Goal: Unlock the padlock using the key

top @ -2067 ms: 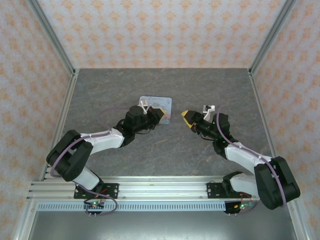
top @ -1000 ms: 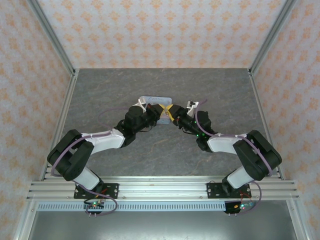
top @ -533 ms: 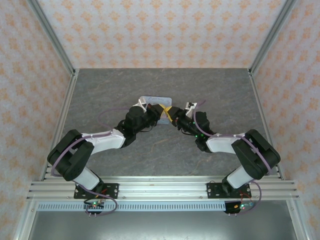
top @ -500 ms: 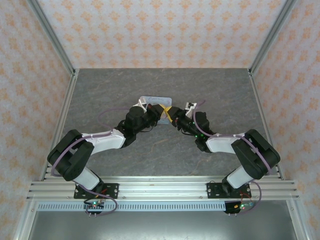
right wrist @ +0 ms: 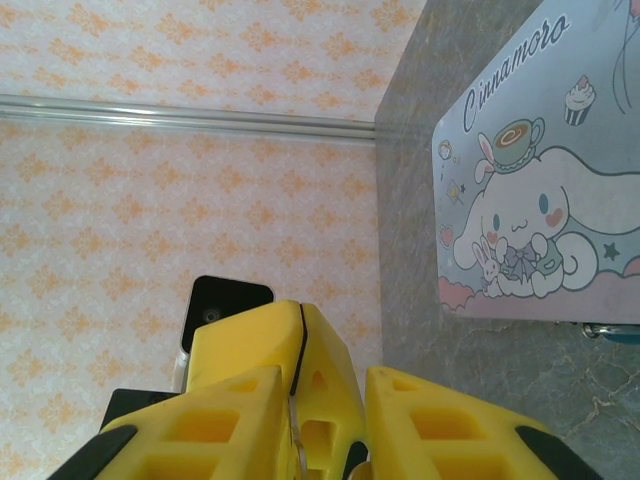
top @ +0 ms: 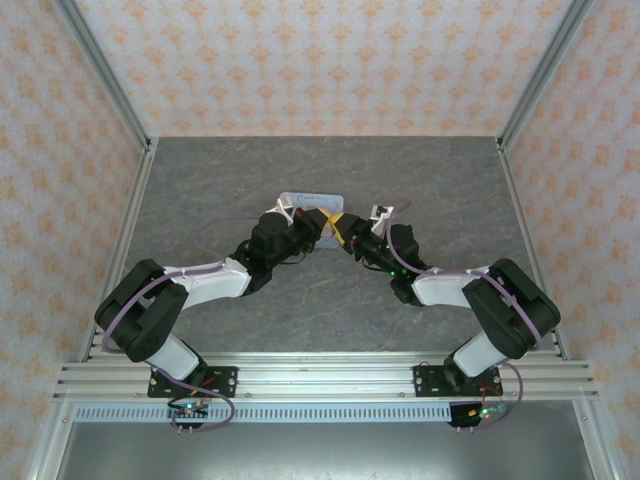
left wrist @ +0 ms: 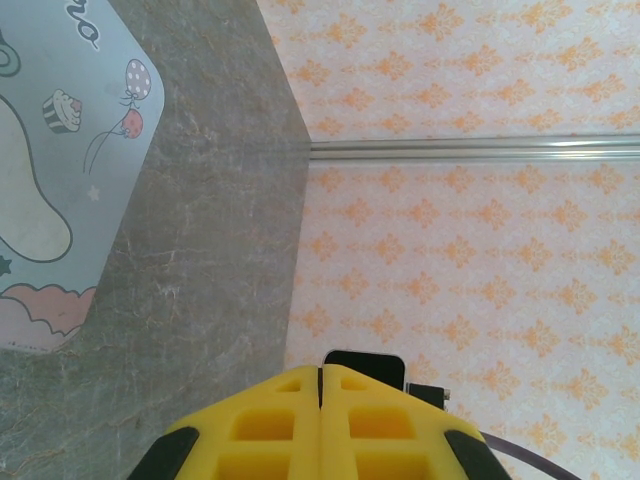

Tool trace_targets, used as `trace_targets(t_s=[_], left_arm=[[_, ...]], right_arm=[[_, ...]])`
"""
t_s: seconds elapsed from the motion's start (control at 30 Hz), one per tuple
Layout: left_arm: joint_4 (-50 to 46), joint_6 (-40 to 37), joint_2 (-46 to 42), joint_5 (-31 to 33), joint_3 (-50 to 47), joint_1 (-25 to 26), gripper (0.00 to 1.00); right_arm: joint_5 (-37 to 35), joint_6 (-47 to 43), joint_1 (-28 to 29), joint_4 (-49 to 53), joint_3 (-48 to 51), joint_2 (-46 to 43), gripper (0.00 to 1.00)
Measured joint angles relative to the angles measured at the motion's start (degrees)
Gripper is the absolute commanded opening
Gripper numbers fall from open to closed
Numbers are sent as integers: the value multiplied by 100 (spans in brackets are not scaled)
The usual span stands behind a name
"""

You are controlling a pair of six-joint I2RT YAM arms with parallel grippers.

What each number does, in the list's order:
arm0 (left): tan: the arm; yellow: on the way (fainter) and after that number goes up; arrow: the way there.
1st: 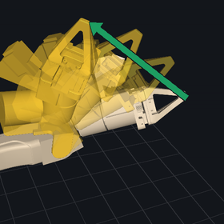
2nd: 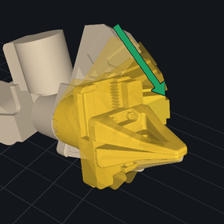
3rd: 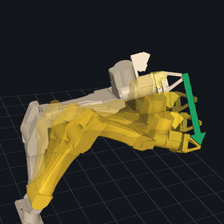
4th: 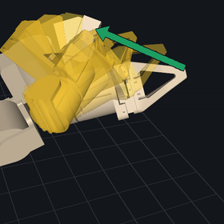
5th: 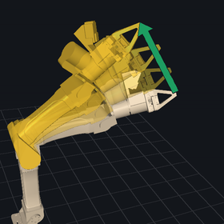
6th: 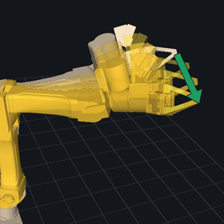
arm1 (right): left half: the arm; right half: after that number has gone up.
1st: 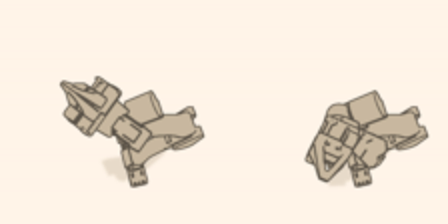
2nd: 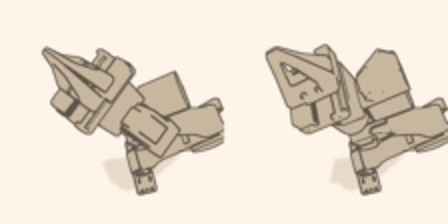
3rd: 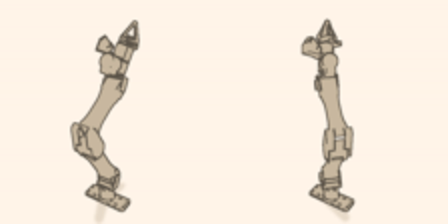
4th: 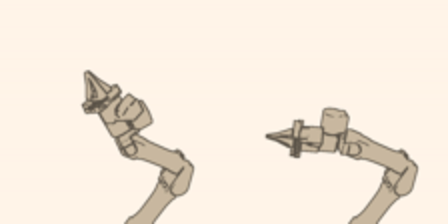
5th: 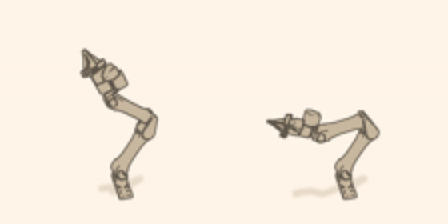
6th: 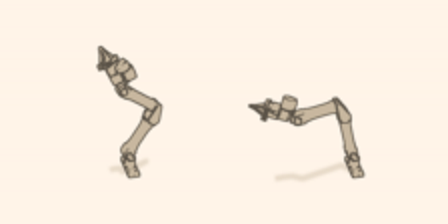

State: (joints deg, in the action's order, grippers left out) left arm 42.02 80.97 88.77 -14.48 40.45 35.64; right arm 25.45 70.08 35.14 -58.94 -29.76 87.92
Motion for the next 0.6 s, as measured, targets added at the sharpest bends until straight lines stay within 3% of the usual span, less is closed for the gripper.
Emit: trace_targets(t_s=[0.3,0.53,0.6], left_arm=[[-15,0,0,0,0,0,0],[-44,0,0,20,0,0,0],[-44,0,0,33,0,0,0]], right_arm=[[-2,-4,55,-46,136,-83,23],[-48,-20,59,-76,170,-173,1],[-72,-37,59,-72,173,-197,0]])
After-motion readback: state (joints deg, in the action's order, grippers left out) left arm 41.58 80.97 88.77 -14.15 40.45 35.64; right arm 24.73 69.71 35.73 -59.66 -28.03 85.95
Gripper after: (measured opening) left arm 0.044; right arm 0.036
